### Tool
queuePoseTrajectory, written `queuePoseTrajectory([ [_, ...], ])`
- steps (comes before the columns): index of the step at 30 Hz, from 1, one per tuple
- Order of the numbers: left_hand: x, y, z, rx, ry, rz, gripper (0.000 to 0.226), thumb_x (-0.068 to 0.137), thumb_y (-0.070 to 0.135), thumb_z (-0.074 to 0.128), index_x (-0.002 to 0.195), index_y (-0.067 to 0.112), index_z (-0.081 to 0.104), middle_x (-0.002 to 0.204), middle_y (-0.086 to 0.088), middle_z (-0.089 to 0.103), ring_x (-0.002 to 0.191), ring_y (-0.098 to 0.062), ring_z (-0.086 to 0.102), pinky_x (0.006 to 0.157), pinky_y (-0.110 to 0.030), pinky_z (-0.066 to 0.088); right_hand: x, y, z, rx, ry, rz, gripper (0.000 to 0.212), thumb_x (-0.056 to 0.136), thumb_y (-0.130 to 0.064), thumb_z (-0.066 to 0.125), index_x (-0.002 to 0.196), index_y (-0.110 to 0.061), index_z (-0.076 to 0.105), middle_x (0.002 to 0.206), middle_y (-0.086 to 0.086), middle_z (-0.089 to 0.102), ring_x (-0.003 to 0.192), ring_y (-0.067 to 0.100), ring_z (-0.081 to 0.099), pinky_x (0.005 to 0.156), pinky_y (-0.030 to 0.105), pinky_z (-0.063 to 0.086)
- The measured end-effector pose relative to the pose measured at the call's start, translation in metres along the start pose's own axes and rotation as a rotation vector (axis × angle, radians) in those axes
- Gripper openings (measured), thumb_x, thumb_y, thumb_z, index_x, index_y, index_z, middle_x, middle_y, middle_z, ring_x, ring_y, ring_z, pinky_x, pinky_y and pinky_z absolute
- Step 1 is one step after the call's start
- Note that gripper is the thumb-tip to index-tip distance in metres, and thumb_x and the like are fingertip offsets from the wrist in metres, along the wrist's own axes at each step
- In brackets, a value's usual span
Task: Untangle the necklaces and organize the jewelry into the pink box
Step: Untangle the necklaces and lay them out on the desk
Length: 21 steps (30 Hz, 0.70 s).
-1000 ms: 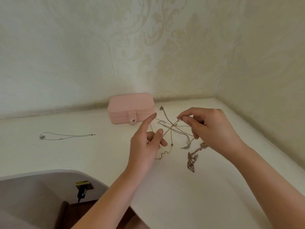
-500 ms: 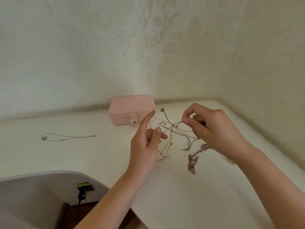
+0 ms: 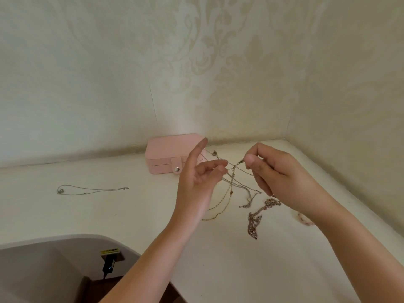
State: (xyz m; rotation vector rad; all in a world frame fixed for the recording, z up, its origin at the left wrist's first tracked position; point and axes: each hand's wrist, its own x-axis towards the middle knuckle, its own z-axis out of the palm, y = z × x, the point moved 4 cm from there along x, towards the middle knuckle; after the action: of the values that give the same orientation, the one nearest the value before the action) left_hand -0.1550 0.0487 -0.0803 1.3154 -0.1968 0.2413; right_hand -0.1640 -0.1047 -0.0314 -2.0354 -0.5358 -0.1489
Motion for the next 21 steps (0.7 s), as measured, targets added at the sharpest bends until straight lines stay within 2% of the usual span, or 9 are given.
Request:
queuePoseTrajectory([
  [4,-0.005,0.002,0.011,-0.079,-0.047,-0.052,0.069,0.08,-0.004,0.067,0.134,0.033,0.042,0.092,-0.008,0.069,0.082,-0.021,0.069,0.084,-0.029,0.055,0.0,-0.002,-0.006,0.125,-0.003,0.011,0.033,0.089,-0.042,0.043,0.072,-0.017,0.057,0.042,-0.004,0.037,0.042,0.011,0.03,0.047,0.018,0.031],
  [6,-0.007,0.002,0.014,-0.083,-0.058,-0.059,0.075,0.079,-0.006,0.067,0.136,0.034,0.04,0.095,-0.012,0.068,0.078,-0.022,0.07,0.082,-0.029,0.056,0.0,-0.003,-0.007,0.149,-0.012,0.01,0.033,0.091,-0.038,0.043,0.077,-0.015,0.062,0.042,-0.006,0.035,0.04,0.008,0.029,0.047,0.017,0.031],
  [10,-0.011,0.004,0.018,-0.062,-0.089,-0.039,0.082,0.077,-0.006,0.07,0.138,0.035,0.036,0.107,-0.023,0.064,0.079,-0.024,0.069,0.079,-0.03,0.056,-0.001,-0.003,-0.007,0.14,-0.034,0.026,0.031,0.092,-0.036,0.045,0.085,-0.015,0.065,0.04,-0.012,0.032,0.038,0.007,0.028,0.05,0.024,0.031],
  [13,-0.01,0.006,0.016,0.024,-0.08,0.015,0.085,0.075,-0.003,0.075,0.139,0.037,0.035,0.104,-0.018,0.065,0.077,-0.022,0.066,0.072,-0.031,0.056,-0.001,-0.005,-0.009,0.152,-0.03,0.034,0.031,0.088,-0.039,0.046,0.086,-0.016,0.066,0.041,-0.009,0.031,0.038,0.008,0.027,0.043,0.018,0.027],
  [17,-0.01,0.008,0.015,0.107,-0.043,0.084,0.077,0.078,-0.001,0.072,0.136,0.037,0.038,0.086,-0.002,0.069,0.072,-0.012,0.062,0.056,-0.027,0.052,0.0,-0.005,-0.012,0.153,-0.026,0.048,0.029,0.088,-0.039,0.046,0.085,-0.018,0.067,0.042,-0.005,0.029,0.038,0.009,0.025,0.041,0.017,0.025],
  [21,-0.012,0.011,0.012,0.207,-0.032,0.126,0.064,0.082,0.009,0.071,0.131,0.038,0.044,0.082,0.0,0.071,0.068,-0.009,0.058,0.055,-0.022,0.046,0.001,-0.003,-0.015,0.168,-0.003,0.062,0.026,0.096,-0.028,0.045,0.085,-0.015,0.065,0.041,-0.008,0.028,0.037,0.007,0.024,0.04,0.014,0.025],
])
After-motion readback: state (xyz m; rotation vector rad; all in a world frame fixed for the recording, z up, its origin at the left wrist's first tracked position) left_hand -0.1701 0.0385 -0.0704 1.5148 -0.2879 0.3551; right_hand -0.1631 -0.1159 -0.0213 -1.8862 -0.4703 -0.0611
